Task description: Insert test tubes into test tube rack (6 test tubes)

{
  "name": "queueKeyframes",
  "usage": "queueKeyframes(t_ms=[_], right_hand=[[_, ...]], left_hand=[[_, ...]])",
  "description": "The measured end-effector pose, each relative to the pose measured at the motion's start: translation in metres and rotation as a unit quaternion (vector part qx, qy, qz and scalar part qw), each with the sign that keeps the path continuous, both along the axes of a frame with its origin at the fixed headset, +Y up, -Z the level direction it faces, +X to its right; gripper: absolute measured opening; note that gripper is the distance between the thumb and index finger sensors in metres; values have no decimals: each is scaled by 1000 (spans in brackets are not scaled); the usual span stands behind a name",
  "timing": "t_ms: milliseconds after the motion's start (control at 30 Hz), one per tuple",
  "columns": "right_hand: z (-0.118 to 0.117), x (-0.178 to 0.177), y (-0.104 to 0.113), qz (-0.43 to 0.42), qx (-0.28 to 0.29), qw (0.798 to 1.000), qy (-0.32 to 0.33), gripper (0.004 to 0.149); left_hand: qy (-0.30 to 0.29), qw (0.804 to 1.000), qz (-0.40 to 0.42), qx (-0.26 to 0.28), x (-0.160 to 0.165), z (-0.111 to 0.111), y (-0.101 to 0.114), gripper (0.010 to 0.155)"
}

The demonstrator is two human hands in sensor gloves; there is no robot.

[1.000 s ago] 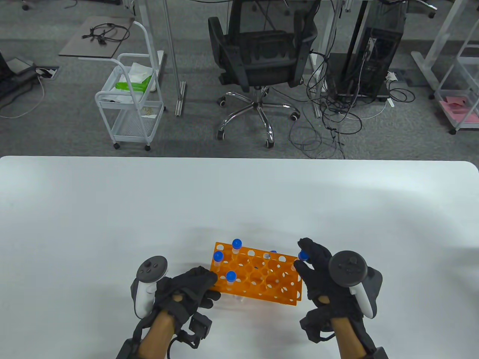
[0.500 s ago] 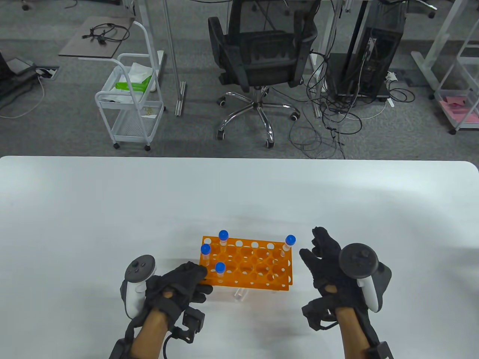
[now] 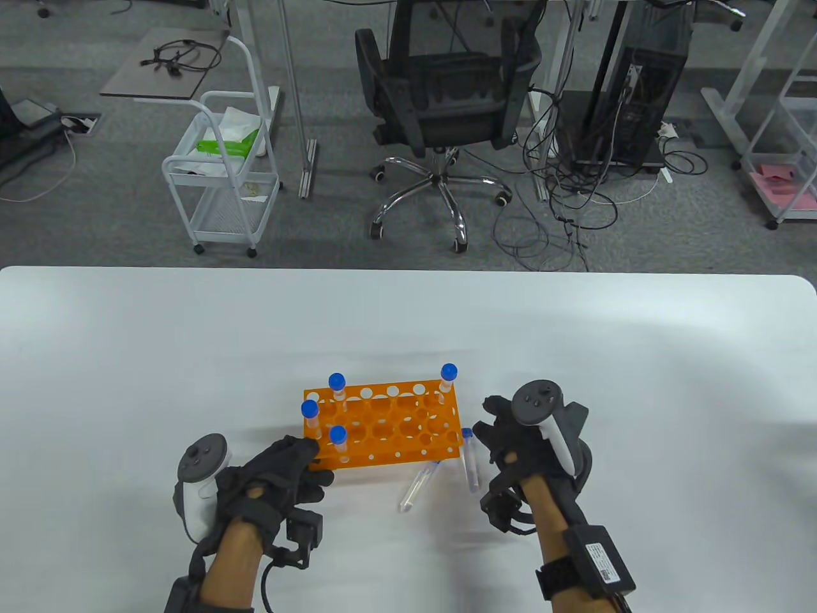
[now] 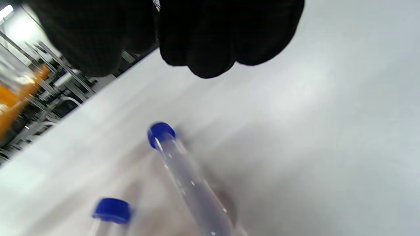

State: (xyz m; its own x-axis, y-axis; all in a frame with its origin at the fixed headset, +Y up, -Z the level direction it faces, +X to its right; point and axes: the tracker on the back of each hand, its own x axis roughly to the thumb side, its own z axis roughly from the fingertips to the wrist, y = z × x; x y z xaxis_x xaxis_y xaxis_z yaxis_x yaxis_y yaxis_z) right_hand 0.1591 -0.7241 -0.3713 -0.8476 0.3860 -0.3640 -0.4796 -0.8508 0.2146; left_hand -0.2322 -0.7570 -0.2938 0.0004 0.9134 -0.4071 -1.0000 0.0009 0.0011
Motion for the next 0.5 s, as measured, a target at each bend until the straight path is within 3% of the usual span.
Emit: queueKeyframes(t_ms=[100,500], right_hand=[[-6,-11,-9,58,-3,998,8,61],[-18,-37,-31,144,-21,989,12,61]], left_hand=[[13,1000,7,-3,-5,0,-1,42],[15,1000,8,-5,-6,0,0,42]])
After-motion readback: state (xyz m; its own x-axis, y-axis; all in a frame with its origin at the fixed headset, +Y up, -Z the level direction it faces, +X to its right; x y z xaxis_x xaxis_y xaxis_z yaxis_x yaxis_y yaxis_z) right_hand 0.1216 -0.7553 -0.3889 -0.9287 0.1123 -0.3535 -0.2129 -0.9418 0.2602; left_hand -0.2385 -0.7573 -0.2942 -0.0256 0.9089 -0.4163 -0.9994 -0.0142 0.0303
